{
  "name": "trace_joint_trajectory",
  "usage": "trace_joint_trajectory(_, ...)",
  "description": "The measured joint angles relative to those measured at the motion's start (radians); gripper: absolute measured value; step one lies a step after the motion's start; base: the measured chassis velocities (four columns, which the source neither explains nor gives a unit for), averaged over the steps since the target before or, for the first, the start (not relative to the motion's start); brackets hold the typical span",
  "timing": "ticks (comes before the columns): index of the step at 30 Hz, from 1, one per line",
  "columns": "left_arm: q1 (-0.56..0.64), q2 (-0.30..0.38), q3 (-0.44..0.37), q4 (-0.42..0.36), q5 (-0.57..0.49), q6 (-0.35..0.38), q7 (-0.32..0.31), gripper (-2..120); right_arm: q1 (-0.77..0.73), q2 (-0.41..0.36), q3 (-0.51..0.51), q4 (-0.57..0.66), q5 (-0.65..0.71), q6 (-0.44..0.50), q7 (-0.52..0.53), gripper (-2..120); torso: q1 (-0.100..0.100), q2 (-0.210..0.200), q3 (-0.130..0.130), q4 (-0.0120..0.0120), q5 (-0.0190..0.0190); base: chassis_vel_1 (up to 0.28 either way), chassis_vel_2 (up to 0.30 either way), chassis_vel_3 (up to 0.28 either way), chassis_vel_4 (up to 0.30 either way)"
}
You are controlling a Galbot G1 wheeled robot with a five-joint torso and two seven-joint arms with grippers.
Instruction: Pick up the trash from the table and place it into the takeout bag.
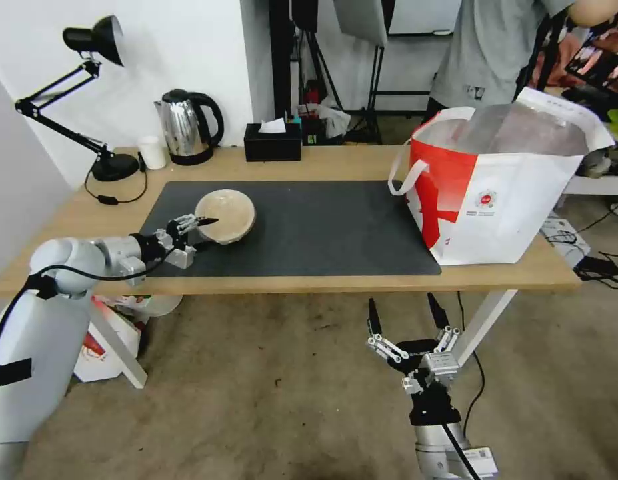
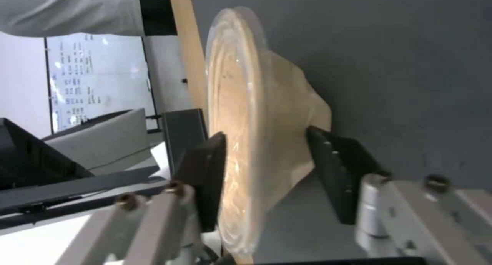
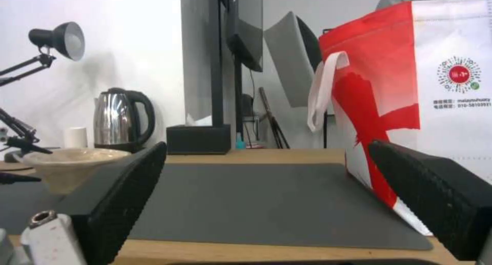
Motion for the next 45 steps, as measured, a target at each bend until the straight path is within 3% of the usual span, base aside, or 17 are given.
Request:
trace_joint_trajectory(6, -0.002, 0.001, 0.0, 0.009, 0.0, 0.002, 0.006, 20, 0.0, 0.0, 0.0, 0.0, 0.0, 0.0, 0.0, 100, 0.0, 0.0, 0.0, 0.0, 0.0, 0.0, 0.0, 0.0, 0.0)
trace_joint_trajectory(10, -0.001, -0.007, 0.0, 0.022, 0.0, 0.002, 0.012, 1, 0.0, 0.0, 0.0, 0.0, 0.0, 0.0, 0.0, 100, 0.0, 0.0, 0.0, 0.0, -0.0002, 0.0, 0.0, 0.0, 0.0)
trace_joint_trajectory(16, 0.002, -0.002, -0.001, 0.008, 0.0, 0.002, 0.014, 0, 0.0, 0.0, 0.0, 0.0, 0.0, 0.0, 0.0, 100, 0.0, 0.0, 0.0, 0.0, -0.0003, 0.0, 0.0, 0.0, 0.0)
trace_joint_trajectory(24, 0.03, 0.03, -0.006, -0.093, -0.046, 0.008, 0.012, 0, 0.0, 0.0, 0.0, 0.0, 0.0, 0.0, 0.0, 100, 0.0, 0.0, 0.0, 0.0001, 0.0001, 0.0, 0.0, 0.0, 0.0)
trace_joint_trajectory(33, 0.034, 0.045, -0.007, -0.145, -0.066, 0.018, 0.009, 0, 0.0, 0.0, 0.0, 0.0, 0.0, 0.0, 0.0, 100, 0.0, 0.0, 0.0, 0.0, 0.0001, 0.0, 0.0, 0.0, 0.0)
trace_joint_trajectory(45, 0.015, 0.123, 0.01, -0.262, -0.207, 0.073, 0.006, 0, 0.0, 0.0, 0.0, 0.0, 0.0, 0.0, 0.0, 100, 0.0, 0.0, 0.0, 0.0, -0.0001, 0.0, 0.0, 0.0, 0.0)
